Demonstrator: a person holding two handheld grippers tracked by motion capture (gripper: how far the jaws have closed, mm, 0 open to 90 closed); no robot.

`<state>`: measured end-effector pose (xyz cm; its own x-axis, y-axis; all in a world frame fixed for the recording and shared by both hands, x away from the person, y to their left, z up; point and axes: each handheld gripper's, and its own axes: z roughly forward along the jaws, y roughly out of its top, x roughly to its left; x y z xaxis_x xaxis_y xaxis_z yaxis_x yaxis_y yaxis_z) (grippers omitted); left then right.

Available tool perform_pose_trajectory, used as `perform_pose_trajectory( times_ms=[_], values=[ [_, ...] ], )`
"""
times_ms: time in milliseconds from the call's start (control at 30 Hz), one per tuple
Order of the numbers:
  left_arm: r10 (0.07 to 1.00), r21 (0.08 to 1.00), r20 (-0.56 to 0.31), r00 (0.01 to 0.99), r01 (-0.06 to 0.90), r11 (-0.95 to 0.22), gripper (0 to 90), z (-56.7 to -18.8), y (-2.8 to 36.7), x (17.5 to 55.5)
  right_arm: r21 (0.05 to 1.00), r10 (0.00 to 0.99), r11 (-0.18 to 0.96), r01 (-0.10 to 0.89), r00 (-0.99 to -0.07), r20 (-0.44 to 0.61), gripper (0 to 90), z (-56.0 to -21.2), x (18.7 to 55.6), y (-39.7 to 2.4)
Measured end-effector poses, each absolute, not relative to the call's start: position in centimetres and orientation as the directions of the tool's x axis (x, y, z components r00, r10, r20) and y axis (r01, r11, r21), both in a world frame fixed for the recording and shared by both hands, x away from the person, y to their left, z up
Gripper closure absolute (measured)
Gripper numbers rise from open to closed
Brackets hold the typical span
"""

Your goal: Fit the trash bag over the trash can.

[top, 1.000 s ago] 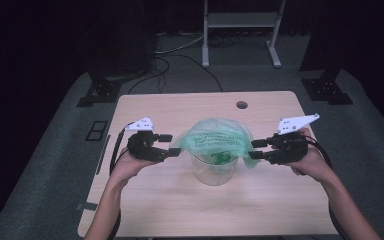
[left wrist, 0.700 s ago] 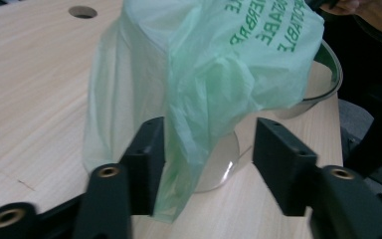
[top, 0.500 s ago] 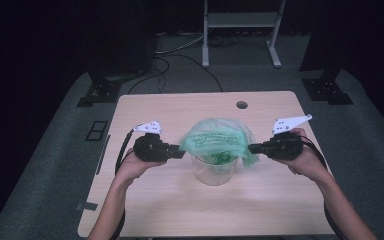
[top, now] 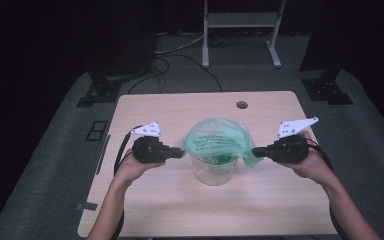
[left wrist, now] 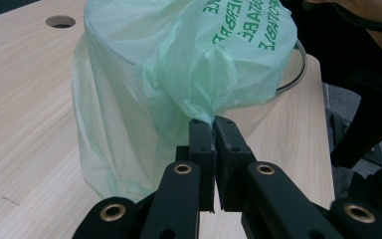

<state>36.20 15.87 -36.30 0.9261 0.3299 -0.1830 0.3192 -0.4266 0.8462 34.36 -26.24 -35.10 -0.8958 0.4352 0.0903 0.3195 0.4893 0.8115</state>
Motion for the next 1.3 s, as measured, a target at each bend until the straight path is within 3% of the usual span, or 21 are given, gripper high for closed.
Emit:
perform_pose_trajectory(
  times_ms=[633,1300],
  values=[
    [0.268,0.838,-0.226,0.937,0.327,-0.437,88.9,-39.3,15.9,34.8,0.775,0.333,0.535,0.337,-0.927,0.173,90.0,-37.5,32.5,-26.1],
    [0.298,0.803,-0.238,0.925,0.359,-0.475,89.8,-41.3,15.3,34.9,0.743,0.335,0.556,0.373,-0.918,0.211,90.0,-40.2,32.4,-25.8]
  ],
)
